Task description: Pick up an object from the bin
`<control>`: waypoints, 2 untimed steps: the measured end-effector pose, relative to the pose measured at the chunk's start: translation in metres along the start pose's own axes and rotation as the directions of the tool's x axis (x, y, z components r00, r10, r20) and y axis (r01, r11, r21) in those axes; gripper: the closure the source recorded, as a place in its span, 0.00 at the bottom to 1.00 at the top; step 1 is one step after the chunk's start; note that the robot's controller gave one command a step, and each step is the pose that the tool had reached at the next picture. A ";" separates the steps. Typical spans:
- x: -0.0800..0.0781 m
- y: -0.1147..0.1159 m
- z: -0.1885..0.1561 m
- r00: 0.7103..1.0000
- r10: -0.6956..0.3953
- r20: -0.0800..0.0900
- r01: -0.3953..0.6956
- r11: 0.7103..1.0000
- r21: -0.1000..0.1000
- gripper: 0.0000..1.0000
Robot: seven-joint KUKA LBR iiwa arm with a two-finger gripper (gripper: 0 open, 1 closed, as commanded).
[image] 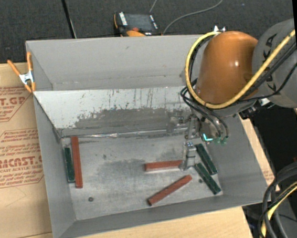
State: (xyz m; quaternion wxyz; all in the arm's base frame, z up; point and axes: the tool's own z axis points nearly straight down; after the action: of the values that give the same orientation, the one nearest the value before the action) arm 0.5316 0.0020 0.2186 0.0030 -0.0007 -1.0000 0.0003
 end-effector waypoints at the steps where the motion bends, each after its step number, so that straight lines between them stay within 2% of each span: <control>1: 0.016 -0.023 0.116 0.994 -0.112 -0.002 0.112 0.994 -0.001 0.00; 2: 0.028 -0.036 0.150 0.999 0.052 0.003 -0.052 0.999 -0.002 0.00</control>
Offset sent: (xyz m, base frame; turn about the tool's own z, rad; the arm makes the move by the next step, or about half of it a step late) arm -0.0146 -0.0231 -0.1115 -0.1123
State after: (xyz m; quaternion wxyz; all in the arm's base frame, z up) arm 0.5028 -0.0336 0.0684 0.0016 -0.0267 -0.9996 -0.0006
